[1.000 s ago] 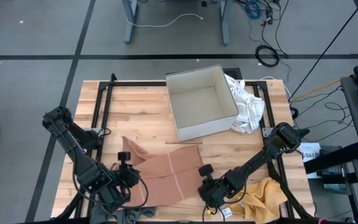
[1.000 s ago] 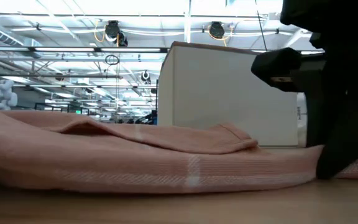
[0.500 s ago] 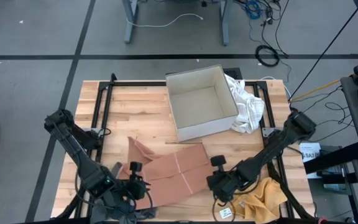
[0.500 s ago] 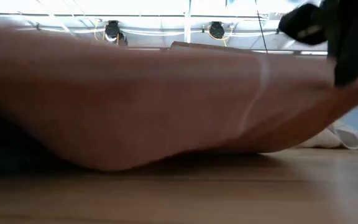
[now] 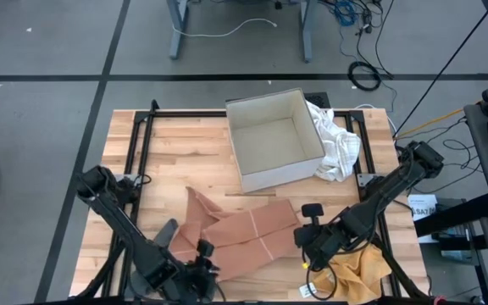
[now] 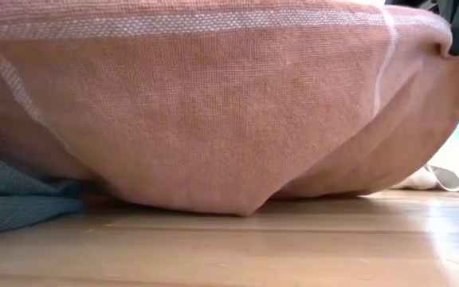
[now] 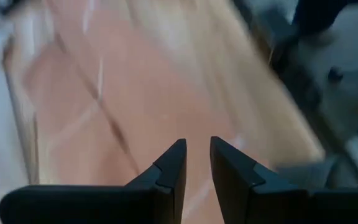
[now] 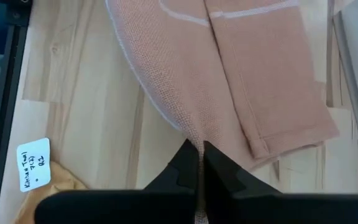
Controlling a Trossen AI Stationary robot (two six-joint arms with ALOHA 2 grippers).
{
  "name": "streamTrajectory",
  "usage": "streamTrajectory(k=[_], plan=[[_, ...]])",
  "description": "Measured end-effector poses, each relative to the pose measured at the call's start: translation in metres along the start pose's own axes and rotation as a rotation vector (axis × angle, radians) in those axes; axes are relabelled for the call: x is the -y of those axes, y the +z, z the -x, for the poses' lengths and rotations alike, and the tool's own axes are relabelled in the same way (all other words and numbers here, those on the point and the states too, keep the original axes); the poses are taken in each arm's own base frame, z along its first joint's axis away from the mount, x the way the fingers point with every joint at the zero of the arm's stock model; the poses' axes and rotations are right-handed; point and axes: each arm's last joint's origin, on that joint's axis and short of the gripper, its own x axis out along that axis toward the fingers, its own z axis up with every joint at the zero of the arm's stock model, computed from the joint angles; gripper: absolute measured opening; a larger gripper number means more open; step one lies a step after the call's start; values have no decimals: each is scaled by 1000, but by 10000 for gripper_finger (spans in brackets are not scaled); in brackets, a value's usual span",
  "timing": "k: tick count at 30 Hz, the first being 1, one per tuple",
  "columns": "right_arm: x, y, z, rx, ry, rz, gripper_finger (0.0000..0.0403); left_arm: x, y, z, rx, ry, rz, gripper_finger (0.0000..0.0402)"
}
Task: Fold towel
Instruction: Fold the brown towel
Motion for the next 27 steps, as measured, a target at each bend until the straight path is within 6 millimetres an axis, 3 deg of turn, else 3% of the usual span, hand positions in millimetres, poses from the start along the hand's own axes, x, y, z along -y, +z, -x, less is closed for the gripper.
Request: streamTrajectory(k=[4,9,14,21,27], plan=[[6,2,-2,-8,-15,-9,0,-11,16,-6,122,31,0,79],[11,5,-3,-14,-27,-6,0,-29,18,-23,103,-4,24,79],[8,-3,-1,-69,-24,-16,0,-41,-3,-42,-95,57,24,78],[-4,-21,5,-198,21,-79,0,-60,-19,-45,-254,210,53,78],[-14,-33,10,-263,24,-126,0,-71,-35,-42,-415,239,4,78]])
